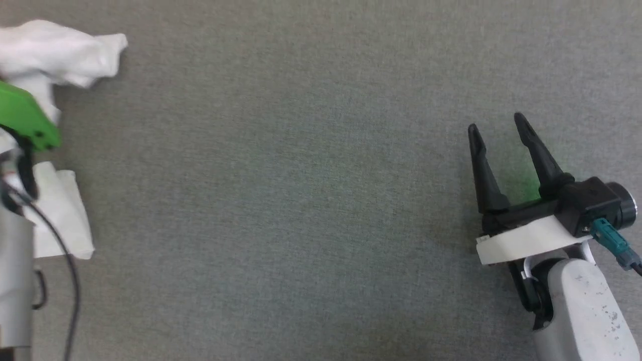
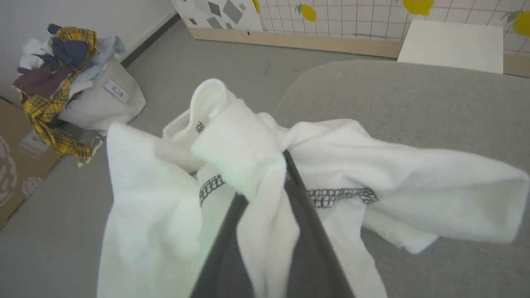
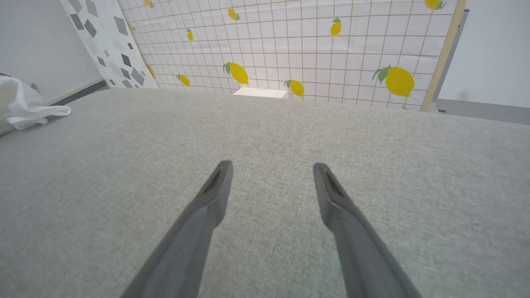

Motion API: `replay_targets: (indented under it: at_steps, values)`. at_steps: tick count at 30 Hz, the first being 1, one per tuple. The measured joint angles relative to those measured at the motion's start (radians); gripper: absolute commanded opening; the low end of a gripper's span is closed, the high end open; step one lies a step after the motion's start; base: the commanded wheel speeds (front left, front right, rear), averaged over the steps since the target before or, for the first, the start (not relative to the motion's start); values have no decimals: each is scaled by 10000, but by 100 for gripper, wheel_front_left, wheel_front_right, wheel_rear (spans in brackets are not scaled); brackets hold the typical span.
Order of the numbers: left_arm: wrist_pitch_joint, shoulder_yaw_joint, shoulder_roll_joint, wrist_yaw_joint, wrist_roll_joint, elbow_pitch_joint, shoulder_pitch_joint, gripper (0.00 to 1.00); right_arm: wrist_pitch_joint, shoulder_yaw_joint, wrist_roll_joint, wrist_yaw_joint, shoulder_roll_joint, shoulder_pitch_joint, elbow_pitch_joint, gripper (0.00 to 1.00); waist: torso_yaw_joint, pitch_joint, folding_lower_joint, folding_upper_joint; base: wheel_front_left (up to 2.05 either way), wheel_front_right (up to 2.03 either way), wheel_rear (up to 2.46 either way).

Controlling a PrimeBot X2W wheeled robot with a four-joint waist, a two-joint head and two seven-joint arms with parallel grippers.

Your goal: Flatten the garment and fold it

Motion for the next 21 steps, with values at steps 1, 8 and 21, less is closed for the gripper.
replay_targets:
  at_steps: [1, 8, 21]
  values:
    - [-456, -31, 176, -25, 199, -38, -87, 0, -36, -23, 10, 0, 10, 40, 96, 100, 20, -153, 0, 0, 0, 0, 0]
    - [-1950, -746, 777, -978, 763, -836, -1307, 0, -290, -221, 184, 0, 228, 596, 706, 100, 129, -1645, 0, 0, 0, 0, 0]
    - [-1220, -2746, -485, -2230, 846, -2243, -4003, 0, -558, -359, 899, 0, 249, 982, 1302, 100, -286, -3703, -2, 0, 0, 0, 0]
